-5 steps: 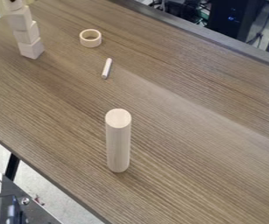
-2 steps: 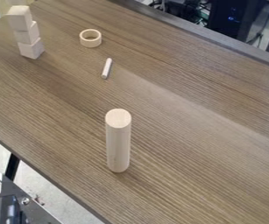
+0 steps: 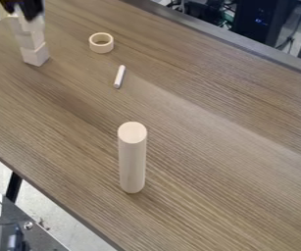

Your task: Put the cylinder to the middle

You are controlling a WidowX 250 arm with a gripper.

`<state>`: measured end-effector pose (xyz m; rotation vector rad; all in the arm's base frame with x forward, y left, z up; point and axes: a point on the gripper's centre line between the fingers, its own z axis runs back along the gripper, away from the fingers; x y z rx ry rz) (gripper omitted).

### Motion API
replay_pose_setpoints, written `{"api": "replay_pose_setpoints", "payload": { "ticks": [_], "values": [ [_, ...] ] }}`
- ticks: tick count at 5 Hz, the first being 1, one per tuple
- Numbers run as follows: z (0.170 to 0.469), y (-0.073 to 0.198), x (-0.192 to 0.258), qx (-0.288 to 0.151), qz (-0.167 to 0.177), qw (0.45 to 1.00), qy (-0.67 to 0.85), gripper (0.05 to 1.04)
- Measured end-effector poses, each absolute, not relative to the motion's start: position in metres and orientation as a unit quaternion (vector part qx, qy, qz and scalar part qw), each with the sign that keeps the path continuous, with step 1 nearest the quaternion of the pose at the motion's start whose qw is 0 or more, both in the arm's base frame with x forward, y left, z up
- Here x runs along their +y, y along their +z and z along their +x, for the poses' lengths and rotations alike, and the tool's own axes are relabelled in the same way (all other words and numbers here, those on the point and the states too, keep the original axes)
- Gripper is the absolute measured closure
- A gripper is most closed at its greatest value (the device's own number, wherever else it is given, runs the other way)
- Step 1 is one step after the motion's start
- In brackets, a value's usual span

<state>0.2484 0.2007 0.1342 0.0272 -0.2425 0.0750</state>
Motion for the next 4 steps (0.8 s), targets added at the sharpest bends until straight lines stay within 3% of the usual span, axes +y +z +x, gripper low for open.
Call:
{"api": "replay_pose_setpoints", "payload": {
  "ticks": [2,4],
  "values": [
    [0.252,0.113,0.157,-0.098,0.007,0.995,-0.034,0.578],
    [0.259,0.076,0.156,-0.071,-0.004,0.996,-0.047,0.578]
  ]
}}
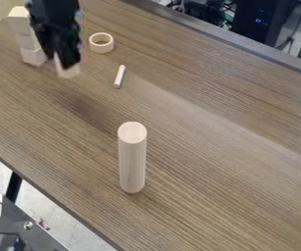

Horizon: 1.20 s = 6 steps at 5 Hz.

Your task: Put the cylinder to the middle

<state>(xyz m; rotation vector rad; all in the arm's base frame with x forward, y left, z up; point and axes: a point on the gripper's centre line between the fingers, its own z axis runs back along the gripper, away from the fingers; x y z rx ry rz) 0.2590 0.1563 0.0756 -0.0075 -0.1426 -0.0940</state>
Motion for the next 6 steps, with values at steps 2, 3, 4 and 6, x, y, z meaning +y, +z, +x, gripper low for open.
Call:
{"api": "replay_pose_setpoints", "payload": {
  "ticks": [2,3,4,6],
  "values": [
    [0.271,0.041,0.159,-0.057,-0.011,0.997,-0.055,0.528],
    [0.268,0.028,0.157,-0.034,-0.025,0.997,-0.058,0.375],
    [0.268,0.029,0.158,-0.033,-0.03,0.997,-0.06,0.124],
    [0.265,0.107,0.176,-0.099,0.017,0.995,-0.02,0.085]
  ]
}}
